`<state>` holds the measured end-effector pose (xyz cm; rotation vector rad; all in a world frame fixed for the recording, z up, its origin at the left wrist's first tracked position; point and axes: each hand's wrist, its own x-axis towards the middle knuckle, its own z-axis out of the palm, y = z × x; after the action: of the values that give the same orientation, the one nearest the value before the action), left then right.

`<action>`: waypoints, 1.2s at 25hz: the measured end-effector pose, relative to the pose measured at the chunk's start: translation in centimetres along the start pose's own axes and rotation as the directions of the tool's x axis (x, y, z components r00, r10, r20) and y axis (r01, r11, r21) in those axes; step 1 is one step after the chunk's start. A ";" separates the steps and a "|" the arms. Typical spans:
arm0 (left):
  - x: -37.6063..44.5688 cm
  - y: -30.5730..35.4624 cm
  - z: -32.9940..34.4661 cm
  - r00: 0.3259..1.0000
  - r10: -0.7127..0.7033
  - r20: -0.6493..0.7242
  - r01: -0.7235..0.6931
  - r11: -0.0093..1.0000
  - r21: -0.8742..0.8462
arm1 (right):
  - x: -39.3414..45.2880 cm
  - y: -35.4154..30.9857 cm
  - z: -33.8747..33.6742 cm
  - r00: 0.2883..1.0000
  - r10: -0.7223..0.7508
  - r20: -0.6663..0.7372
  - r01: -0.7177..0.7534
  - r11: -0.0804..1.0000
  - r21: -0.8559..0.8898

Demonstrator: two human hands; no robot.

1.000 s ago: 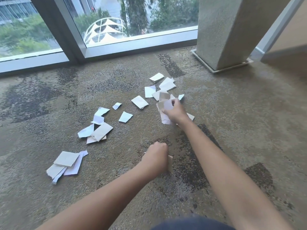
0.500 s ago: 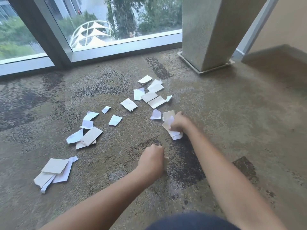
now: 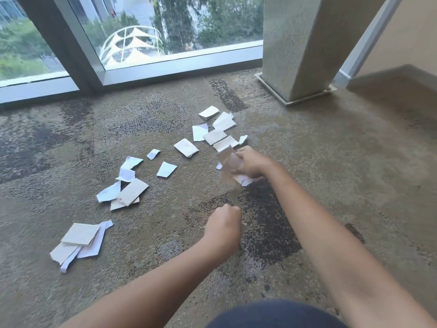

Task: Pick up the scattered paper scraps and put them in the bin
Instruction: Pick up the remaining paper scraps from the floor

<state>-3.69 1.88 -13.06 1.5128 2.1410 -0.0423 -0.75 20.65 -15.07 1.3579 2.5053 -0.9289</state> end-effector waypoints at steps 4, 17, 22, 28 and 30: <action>0.3 0.3 0.2 1.000 -0.022 -0.015 0.022 1.000 0.002 | 1.9 -0.9 1.9 1.000 -0.004 -0.008 0.004 0.999 0.047; 0.3 0.6 0.4 0.998 0.026 -0.065 -0.024 0.999 0.033 | 0.6 1.6 4.5 0.982 0.063 -0.178 0.004 0.935 0.355; -0.2 0.1 0.1 0.999 -0.012 -0.043 0.011 1.000 -0.015 | -2.3 3.0 2.9 0.967 0.141 -0.210 0.082 0.611 0.787; -0.8 -1.2 0.0 0.998 -0.029 -0.057 0.028 1.000 -0.009 | -8.3 4.9 -1.0 0.981 0.100 -0.164 0.177 -0.137 0.974; -1.0 -1.4 -0.5 0.997 -0.014 -0.070 0.014 1.000 -0.005 | -10.5 5.1 -1.8 0.983 0.060 -0.175 0.183 -0.211 0.960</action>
<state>-4.85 0.67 -12.57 1.5180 2.2050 0.0108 9.71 16.27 -11.70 1.3672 1.3132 -3.4485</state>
